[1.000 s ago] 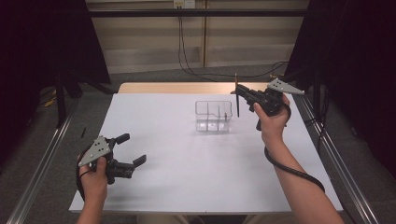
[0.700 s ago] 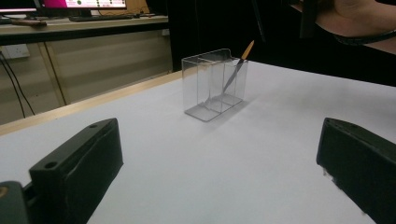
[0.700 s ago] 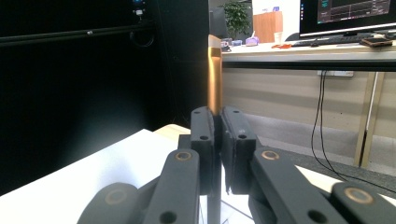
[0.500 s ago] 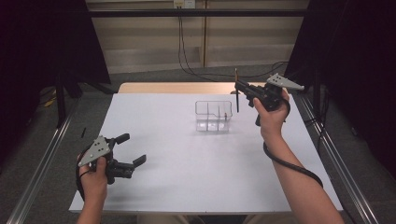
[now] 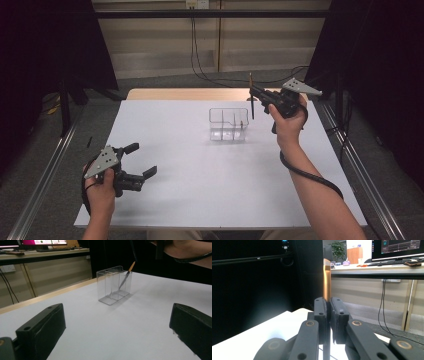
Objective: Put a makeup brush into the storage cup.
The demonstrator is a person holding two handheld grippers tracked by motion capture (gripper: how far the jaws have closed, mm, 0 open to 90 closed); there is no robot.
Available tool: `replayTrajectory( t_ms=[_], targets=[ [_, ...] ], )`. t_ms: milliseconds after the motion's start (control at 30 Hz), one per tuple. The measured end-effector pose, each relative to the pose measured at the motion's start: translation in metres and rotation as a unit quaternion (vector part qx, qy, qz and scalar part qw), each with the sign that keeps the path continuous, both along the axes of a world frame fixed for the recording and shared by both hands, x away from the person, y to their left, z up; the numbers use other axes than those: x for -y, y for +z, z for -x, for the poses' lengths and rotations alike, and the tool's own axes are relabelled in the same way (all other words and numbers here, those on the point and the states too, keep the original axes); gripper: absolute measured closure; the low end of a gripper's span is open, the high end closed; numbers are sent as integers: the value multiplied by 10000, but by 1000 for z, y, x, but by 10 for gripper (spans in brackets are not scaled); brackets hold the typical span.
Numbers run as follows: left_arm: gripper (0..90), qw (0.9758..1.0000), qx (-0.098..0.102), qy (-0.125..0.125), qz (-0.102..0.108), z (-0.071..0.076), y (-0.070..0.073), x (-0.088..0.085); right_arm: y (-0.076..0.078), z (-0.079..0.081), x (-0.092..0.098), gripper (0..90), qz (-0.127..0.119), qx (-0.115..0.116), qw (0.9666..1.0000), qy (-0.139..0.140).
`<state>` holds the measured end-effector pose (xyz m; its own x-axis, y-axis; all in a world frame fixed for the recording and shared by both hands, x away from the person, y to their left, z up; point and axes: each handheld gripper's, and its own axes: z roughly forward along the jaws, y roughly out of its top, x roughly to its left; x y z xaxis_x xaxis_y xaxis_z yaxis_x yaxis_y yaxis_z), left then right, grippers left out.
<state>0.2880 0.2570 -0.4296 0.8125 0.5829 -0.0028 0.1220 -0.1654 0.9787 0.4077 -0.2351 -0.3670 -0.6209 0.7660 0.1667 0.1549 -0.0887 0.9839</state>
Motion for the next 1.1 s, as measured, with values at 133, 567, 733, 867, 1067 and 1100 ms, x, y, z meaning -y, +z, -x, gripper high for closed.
replayTrajectory(
  t_ms=[133, 567, 733, 867, 1067, 1100],
  targets=[
    [2, 10000, 7, 3, -9, 0, 1, 1, -1, -2, -1, 845, 1, 6, 10000, -3],
    [3, 10000, 10, -8, 40, 0, 1, 2, -3, -10, -2, 845, -26, 6, 10000, 21],
    [3, 10000, 14, -28, 21, 0, 1, 2, -3, -15, -4, 845, -57, 28, 10000, 15],
    [2, 10000, -8, -24, 90, 0, 0, 1, -3, -18, -7, 845, -17, 32, 10000, 48],
    [3, 9999, 18, -28, 96, 0, 1, 0, -6, -22, -14, 845, 16, 24, 10000, 82],
    [3, 9999, 12, -25, 106, 0, 1, 0, -6, -22, -14, 845, 20, 18, 10000, 78]
  ],
)
